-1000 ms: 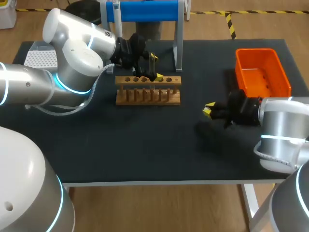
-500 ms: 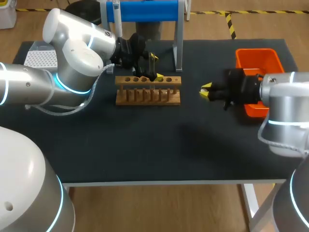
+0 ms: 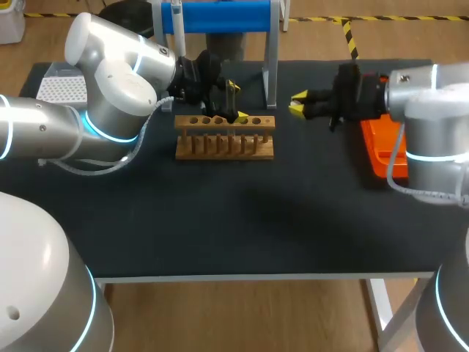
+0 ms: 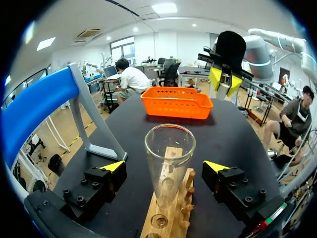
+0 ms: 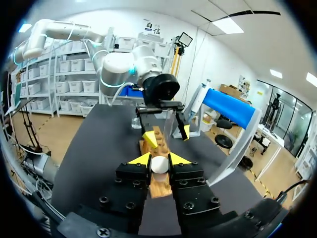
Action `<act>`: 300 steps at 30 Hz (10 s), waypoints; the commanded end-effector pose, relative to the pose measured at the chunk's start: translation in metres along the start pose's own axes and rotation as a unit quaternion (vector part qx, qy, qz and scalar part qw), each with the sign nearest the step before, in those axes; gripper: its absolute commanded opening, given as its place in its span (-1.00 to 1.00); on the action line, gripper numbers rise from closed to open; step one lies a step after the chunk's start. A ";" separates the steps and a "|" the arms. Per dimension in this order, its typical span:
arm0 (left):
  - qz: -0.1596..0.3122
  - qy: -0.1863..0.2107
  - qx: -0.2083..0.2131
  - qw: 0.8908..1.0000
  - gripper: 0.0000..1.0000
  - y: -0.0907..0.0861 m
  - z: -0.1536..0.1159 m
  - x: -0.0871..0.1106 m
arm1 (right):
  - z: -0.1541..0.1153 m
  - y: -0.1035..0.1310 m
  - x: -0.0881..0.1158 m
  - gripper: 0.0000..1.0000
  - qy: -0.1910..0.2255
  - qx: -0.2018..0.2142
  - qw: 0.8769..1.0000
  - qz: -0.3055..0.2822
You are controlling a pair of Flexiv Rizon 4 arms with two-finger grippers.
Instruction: Invert the test tube, pick up the pipette, mount the tip to pipette, aspirate from beaker and dispense into the tube, eject the tip, return the pipette, and cap with the stopper.
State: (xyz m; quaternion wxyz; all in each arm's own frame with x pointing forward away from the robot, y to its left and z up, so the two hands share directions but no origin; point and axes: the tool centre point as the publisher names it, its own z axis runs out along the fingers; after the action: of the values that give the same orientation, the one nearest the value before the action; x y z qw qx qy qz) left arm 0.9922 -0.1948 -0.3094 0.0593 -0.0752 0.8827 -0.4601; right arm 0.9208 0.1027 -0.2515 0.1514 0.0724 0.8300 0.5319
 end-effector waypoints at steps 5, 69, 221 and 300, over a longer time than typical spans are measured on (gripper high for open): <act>0.000 0.001 -0.001 1.000 1.00 0.000 0.000 -0.001 | 0.024 0.018 -0.023 -1.00 0.053 0.022 0.998 -0.005; 0.000 0.001 -0.001 1.000 1.00 0.000 0.000 -0.001 | 0.119 0.078 -0.033 -1.00 0.164 0.088 0.982 -0.031; 0.000 0.001 -0.001 1.000 1.00 0.000 0.000 -0.001 | 0.122 0.084 -0.020 -1.00 0.253 -0.189 0.947 0.066; -0.009 -0.012 -0.018 1.000 1.00 0.008 -0.017 0.007 | 0.030 0.013 -0.076 1.00 0.112 -0.080 0.990 -0.042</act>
State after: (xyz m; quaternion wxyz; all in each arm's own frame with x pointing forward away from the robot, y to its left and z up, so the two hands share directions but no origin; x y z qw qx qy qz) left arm 0.9899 -0.1842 -0.3114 0.0624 -0.0867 0.8870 -0.4493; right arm 1.0020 0.1131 -0.2388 0.0851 -0.0344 0.7980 0.5956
